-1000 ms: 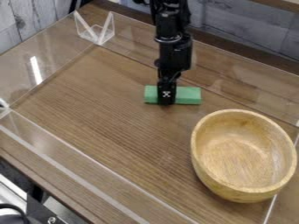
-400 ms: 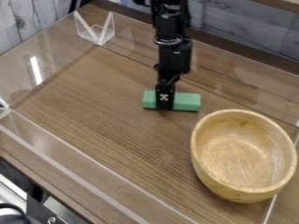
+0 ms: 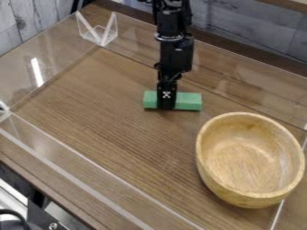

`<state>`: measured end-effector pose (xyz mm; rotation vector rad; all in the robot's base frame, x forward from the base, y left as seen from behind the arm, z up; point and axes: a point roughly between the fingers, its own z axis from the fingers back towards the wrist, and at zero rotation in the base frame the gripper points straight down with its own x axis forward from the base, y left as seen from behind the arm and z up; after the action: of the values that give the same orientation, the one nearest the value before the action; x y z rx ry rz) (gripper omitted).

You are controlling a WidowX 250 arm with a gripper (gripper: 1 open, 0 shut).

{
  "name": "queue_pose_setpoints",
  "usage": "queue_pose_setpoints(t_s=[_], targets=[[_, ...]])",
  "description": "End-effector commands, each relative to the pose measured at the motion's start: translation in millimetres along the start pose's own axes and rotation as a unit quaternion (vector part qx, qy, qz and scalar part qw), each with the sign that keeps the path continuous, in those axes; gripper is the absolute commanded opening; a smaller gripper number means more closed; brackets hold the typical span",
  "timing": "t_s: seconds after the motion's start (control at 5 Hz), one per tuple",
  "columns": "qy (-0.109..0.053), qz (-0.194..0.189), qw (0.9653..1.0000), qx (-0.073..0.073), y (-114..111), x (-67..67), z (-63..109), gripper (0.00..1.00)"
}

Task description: Put green object into wooden bowl

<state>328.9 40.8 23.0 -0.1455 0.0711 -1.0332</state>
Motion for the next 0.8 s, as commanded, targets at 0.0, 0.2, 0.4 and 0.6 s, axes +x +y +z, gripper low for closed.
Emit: queue_pose_setpoints(t_s=[0.0,0.2,0.4,0.6], targets=[[-0.005,0.013,0.9997,0.02,8,-8.8,11.7,0.0],[-0.004,0.032,0.9993,0.02,10,-22.5,13.0,0.0],[-0.001,0.022,0.9996,0.019,3,-15.5,20.6,0.0],[-0.003,0.009,0.9997,0.02,-7,-5.3,28.3,0.0]])
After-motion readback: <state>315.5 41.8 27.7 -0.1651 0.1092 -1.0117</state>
